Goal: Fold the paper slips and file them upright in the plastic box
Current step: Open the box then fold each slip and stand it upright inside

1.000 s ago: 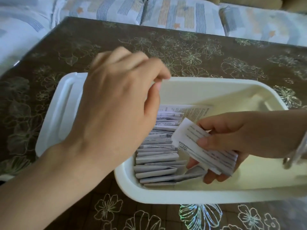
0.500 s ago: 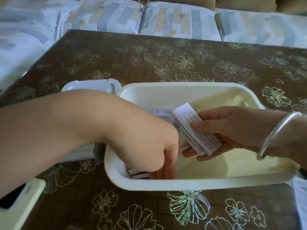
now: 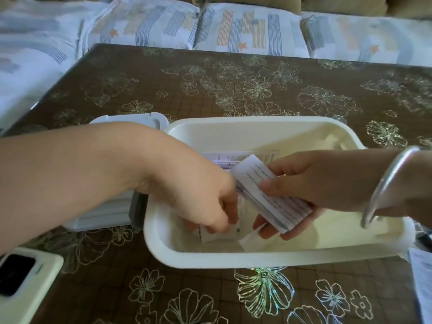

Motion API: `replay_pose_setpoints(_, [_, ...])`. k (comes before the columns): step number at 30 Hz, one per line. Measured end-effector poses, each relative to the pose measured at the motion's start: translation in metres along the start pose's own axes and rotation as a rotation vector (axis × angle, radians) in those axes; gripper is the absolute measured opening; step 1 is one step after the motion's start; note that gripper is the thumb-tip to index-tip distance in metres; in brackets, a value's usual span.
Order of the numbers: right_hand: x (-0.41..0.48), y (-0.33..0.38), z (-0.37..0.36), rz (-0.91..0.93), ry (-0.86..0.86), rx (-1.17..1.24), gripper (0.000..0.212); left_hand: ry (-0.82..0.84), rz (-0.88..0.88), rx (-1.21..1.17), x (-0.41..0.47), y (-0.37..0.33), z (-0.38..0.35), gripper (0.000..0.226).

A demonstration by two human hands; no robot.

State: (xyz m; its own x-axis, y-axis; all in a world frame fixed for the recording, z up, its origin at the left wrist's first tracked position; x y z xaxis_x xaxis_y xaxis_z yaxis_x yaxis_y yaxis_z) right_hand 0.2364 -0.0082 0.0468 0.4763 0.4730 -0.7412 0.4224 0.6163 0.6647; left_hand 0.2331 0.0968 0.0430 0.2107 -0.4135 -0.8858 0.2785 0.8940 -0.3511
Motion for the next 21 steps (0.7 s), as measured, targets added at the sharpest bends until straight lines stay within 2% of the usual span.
replay_pose_setpoints(3, [0.010,0.002,-0.006,0.050,0.020,0.048,0.023,-0.051,-0.028,0.006,0.000,-0.005,0.000,0.028])
replay_pose_setpoints(6, [0.010,0.001,-0.008,0.096,0.057,0.133,0.025,-0.182,-0.065,-0.033,0.004,-0.010,0.006,0.022])
replay_pose_setpoints(10, [0.009,-0.002,-0.008,0.121,0.076,0.160,0.024,-0.315,-0.041,0.056,0.005,-0.010,0.009,0.017])
replay_pose_setpoints(12, [0.006,-0.003,0.007,0.142,-0.026,0.036,0.020,-0.329,0.012,0.091,0.005,-0.006,0.010,0.015])
replay_pose_setpoints(14, [-0.004,0.004,0.022,0.156,-0.114,-0.277,0.020,-0.326,0.030,0.092,0.004,-0.004,0.009,0.012])
replay_pose_setpoints(17, [-0.011,0.001,0.015,0.028,-0.012,-0.600,0.038,-0.344,0.031,0.091,0.003,-0.005,0.010,0.012])
replay_pose_setpoints(18, [-0.010,-0.005,0.009,-0.020,0.041,-0.634,0.035,-0.356,0.032,0.088,0.003,-0.005,0.011,0.015])
replay_pose_setpoints(20, [-0.004,-0.012,0.000,-0.051,0.083,-0.636,0.010,-0.372,0.033,0.068,0.002,-0.005,0.011,0.021])
replay_pose_setpoints(21, [0.000,-0.012,-0.001,-0.027,0.070,-0.642,0.011,-0.381,0.031,0.063,0.001,-0.006,0.012,0.023])
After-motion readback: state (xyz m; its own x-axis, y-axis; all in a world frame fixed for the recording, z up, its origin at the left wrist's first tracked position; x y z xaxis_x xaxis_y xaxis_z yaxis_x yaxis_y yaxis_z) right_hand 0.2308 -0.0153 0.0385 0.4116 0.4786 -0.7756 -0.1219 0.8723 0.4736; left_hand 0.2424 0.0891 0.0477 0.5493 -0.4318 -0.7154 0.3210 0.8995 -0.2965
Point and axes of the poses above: each hand's wrist, its own x-axis towards the middle knuckle, its own z-axis out of the back of the hand, y = z × x, the point moved 9 cm from there along x, towards the middle knuckle, and after that the axes turned 13 degrees about y, right-handed, at the moved point
